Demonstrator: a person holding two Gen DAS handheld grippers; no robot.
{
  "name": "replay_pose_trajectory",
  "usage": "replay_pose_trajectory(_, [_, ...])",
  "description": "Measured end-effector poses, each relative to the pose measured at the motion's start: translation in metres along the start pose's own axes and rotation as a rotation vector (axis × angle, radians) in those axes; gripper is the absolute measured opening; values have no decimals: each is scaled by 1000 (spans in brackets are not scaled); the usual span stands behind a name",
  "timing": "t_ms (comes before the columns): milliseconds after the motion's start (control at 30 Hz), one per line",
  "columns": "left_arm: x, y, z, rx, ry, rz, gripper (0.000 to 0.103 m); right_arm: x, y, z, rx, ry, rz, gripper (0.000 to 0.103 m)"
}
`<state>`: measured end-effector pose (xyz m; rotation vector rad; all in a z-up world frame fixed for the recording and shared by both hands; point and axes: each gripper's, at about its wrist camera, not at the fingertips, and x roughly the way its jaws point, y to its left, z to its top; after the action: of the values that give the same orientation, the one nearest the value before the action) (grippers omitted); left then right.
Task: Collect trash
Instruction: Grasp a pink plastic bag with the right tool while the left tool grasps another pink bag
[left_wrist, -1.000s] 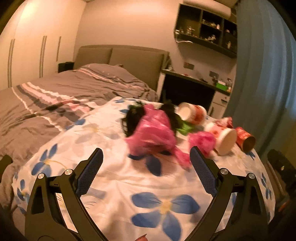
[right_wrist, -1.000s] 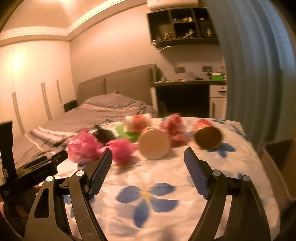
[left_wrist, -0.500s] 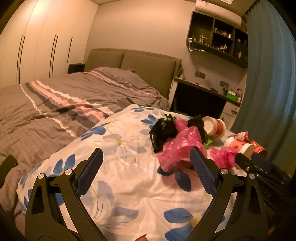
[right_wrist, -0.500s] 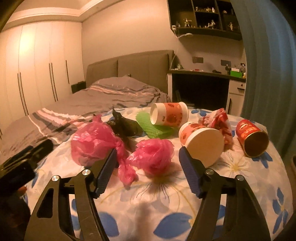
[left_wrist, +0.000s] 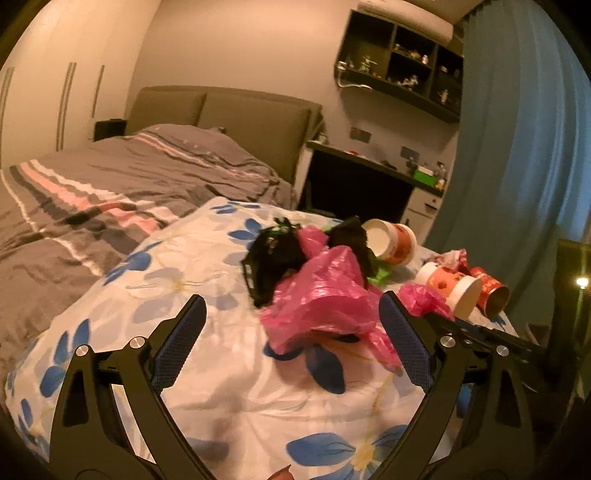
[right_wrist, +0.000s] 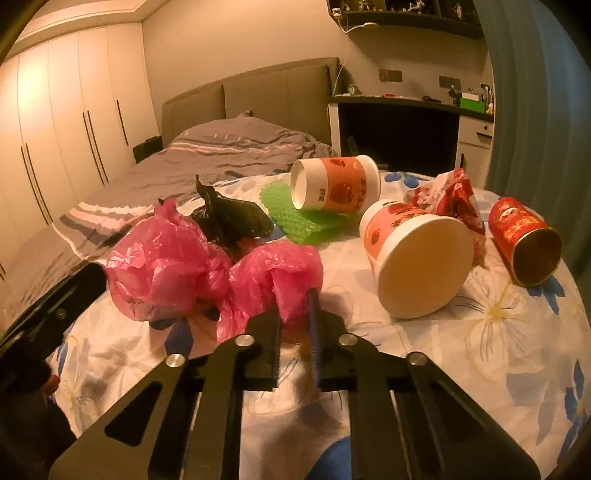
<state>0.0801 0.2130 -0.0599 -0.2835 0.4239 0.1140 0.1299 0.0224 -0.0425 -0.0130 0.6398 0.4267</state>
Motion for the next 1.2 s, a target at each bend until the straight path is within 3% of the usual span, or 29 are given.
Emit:
replay_pose_trajectory(100, [9, -3, 0, 8, 24, -19, 85, -17, -1, -4, -11, -41, -18, 10])
replay_pose_trajectory(267, [26, -8, -1, 5, 81, -69, 58, -52, -9, -14, -25, -103, -44, 9])
replay_pose_trajectory(400, [35, -11, -2, -10, 119, -96, 46, -76, -18, -21, -42, -139, -64, 9])
replay_pose_trajectory(567, [41, -13, -5, -39, 163, -127, 15, -92, -26, -27, -49, -160, -71, 9])
replay_pose_trajectory(633, [40, -16, -6, -35, 166, -130, 7, -99, -32, -29, -49, -171, -75, 9])
replay_pose_trajectory(800, [23, -25, -3, -38, 144, -148, 3, -116, -47, -32, -22, -191, -72, 9])
replay_pose_trajectory(1067, [-42, -51, 21, 0, 11, -178, 3, -157, -75, -46, -5, -265, -126, 9])
replay_pose_trajectory(1200, [-67, -66, 35, -4, -41, -204, 3, -185, -107, -53, 60, -310, -178, 9])
